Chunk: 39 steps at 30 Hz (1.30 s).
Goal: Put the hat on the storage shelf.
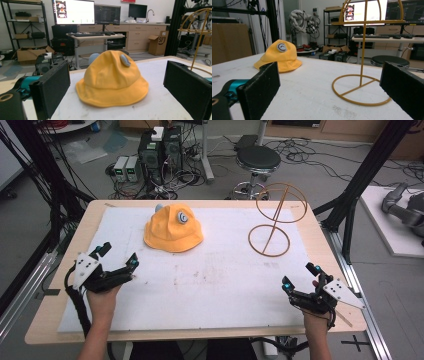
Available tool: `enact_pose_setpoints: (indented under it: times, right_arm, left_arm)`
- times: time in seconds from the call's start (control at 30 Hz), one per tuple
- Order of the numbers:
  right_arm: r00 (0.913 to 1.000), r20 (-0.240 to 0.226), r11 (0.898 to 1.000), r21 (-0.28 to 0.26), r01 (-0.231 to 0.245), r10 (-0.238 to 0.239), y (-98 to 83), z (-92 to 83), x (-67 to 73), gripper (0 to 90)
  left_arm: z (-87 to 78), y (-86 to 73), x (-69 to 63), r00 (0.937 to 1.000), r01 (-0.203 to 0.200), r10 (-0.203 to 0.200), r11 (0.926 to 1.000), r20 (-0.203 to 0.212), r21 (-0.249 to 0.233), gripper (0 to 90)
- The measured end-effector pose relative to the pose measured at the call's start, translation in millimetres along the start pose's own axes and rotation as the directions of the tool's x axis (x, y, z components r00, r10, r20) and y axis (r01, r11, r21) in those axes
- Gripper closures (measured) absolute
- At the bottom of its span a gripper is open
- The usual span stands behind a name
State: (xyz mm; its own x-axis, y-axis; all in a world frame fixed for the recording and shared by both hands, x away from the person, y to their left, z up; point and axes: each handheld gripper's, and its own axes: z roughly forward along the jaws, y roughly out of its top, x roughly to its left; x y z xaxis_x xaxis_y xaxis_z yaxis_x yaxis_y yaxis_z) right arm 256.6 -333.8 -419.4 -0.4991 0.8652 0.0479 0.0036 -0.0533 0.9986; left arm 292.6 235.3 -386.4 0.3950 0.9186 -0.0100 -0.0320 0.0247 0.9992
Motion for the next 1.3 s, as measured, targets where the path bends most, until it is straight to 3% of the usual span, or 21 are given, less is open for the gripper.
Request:
enact_pose_setpoints:
  times: [0.13, 0.2, 0.3, 0.5, 0.6, 0.8, 1.07, 1.17, 1.3]
  right_arm:
    - [1.0, 0.005, 1.0, -0.004, -0.003, 0.003, -0.5, -0.5, -1.3, 2.5]
    - [1.0, 0.004, 1.0, -0.005, -0.005, 0.005, -0.9, -0.7, -1.5, 2.5]
    - [0.9999, 0.007, 1.0, -0.003, -0.007, 0.007, -1.6, -0.8, -2.4, 2.5]
    - [1.0, 0.003, 1.0, 0.0, -0.009, 0.009, -2.5, 0.0, -2.5, 2.5]
    - [1.0, 0.004, 1.0, 0.004, -0.009, 0.009, -3.3, 0.7, -2.8, 2.5]
    - [0.9999, 0.009, 1.0, 0.01, -0.011, 0.011, -5.2, 1.4, -4.2, 2.5]
    - [0.9998, 0.014, 1.0, 0.017, -0.015, 0.015, -7.7, 1.0, -7.1, 2.5]
    - [0.9998, 0.013, 1.0, 0.02, -0.014, 0.013, -8.2, 0.4, -7.5, 2.5]
    - [0.9998, 0.015, 1.0, 0.019, -0.015, 0.014, -8.1, -1.4, -8.4, 2.5]
  left_arm:
    - [19.1, 11.1, -10.9, 0.9993, 0.021, -0.021, 0.9998, -0.03, -0.002, 7.4]
    - [27.1, 15.5, -15.4, 0.9994, 0.023, -0.023, 0.9997, -0.026, -0.007, 7.4]
    - [37.8, 17.9, -23.1, 0.9999, -0.015, 0.015, 0.9999, 0.003, -0.008, 7.4]
    - [60.5, 20.4, -33.6, 0.9988, -0.048, 0.048, 0.9988, -0.012, 0.01, 7.5]
    - [72.4, 24.0, -34.1, 0.9989, -0.045, 0.046, 0.9986, -0.011, 0.027, 7.4]
    - [97.6, 37.1, -34.4, 0.9994, -0.03, 0.031, 0.9995, -0.018, 0.002, 7.4]
    - [131.9, 47.9, -30.3, 0.9997, -0.01, 0.01, 0.9999, -0.024, 0.011, 7.4]
    - [142.2, 42.6, -28.4, 0.9997, -0.016, 0.016, 0.9997, -0.018, 0.019, 7.4]
    - [153.8, 25.7, -22.5, 0.9996, 0.004, -0.002, 0.9972, -0.028, 0.074, 8.7]
